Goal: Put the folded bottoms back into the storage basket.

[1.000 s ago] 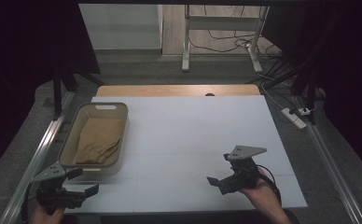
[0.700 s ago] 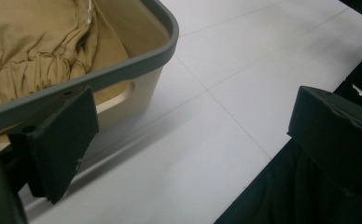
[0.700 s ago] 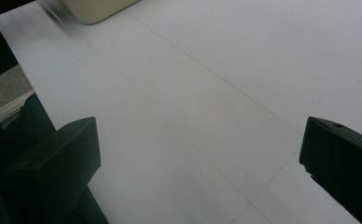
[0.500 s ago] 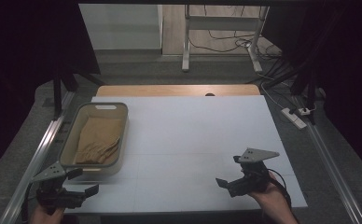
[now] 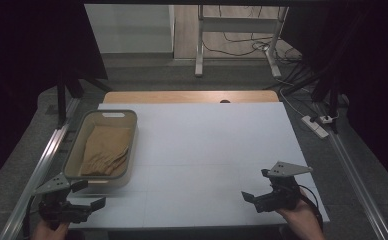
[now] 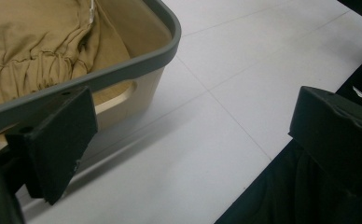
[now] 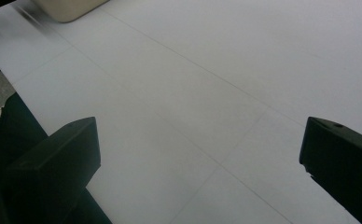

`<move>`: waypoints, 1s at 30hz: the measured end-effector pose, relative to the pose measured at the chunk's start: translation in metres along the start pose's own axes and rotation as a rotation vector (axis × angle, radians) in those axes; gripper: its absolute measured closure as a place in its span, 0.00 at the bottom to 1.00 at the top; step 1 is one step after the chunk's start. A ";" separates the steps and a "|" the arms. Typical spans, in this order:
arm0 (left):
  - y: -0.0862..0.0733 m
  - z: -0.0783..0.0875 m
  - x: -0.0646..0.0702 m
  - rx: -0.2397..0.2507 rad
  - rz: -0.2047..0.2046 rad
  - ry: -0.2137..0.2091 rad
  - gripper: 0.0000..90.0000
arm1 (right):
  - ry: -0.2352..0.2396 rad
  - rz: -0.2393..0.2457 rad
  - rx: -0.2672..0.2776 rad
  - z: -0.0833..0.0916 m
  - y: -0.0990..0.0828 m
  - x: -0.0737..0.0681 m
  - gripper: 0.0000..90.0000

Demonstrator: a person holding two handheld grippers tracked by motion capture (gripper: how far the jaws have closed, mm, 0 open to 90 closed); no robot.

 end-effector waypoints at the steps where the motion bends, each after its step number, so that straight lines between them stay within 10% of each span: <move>1: 0.000 0.000 0.000 0.001 0.000 -0.001 0.02 | -0.006 -0.002 0.000 0.001 -0.001 0.001 0.00; 30: 0.000 0.002 0.000 0.011 0.002 0.004 0.01 | -0.077 -0.067 0.016 0.023 -0.021 0.025 0.00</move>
Point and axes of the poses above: each handheld gripper's, and its own axes: z roughly backward along the jaws, y roughly out of its top, x roughly to its right, the point moved 6 cm from there along -z, roughly forward along the jaws, and after that the axes turned 7 degrees about -z, right-handed, at the moved point
